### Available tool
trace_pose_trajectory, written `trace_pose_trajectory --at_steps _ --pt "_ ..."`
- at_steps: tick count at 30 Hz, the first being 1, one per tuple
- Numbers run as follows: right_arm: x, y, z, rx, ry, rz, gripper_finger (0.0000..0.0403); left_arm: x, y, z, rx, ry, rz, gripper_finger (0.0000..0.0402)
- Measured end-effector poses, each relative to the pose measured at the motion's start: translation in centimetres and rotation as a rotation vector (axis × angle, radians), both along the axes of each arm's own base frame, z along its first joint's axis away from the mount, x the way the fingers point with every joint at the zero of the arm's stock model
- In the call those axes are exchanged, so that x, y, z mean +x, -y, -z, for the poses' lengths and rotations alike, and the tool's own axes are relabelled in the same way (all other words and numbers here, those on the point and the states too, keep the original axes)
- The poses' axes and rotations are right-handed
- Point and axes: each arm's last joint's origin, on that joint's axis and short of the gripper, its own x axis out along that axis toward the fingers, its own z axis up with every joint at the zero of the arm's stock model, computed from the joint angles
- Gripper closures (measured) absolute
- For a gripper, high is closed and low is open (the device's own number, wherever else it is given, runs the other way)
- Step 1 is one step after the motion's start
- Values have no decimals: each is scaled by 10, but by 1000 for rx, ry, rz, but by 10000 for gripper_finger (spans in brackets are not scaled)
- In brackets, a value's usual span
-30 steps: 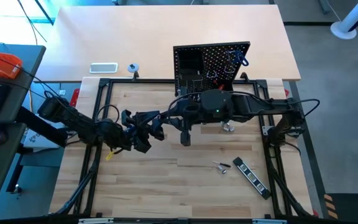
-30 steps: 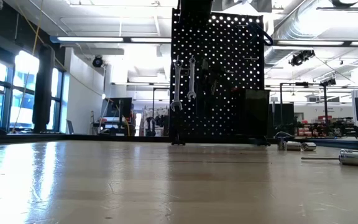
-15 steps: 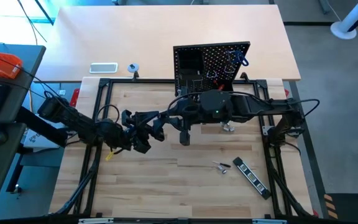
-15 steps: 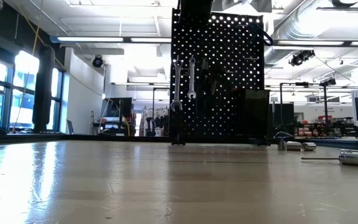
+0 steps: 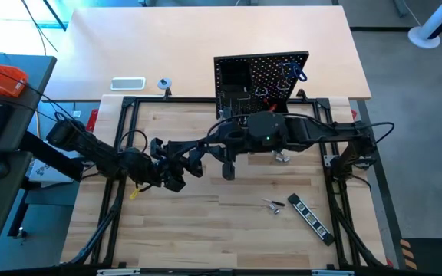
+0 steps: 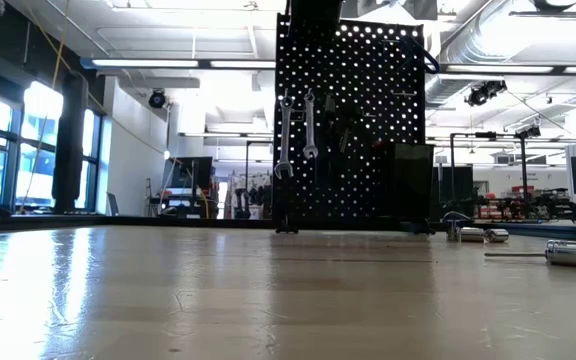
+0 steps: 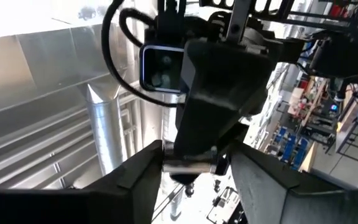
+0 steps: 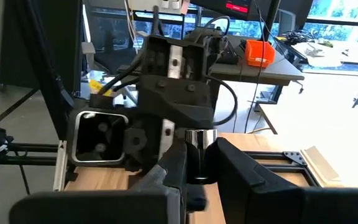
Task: Hang tools onto peg board
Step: Put the silver socket into the top black bin on the peg board
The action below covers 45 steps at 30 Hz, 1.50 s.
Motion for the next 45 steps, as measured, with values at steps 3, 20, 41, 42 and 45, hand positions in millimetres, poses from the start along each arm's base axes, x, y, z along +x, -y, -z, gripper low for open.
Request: trace_pose_trajectory --at_steps 3,20,41,42,45 --pt "0 1 0 0 0 2 356 0 0 0 6 -3 -10 240" --pt "0 1 0 9 0 1 356 3 -3 -7 -14 -18 -73 280" --pt "-12 0 -2 -44 -54 90 295 2 -3 -7 -37 -38 -119 299" --pt "-15 -1 -2 -56 -64 105 285 2 -3 -7 -38 -36 -119 299" --pt "-23 -4 -4 -84 -94 149 252 1 -4 -8 -47 -31 -114 299"
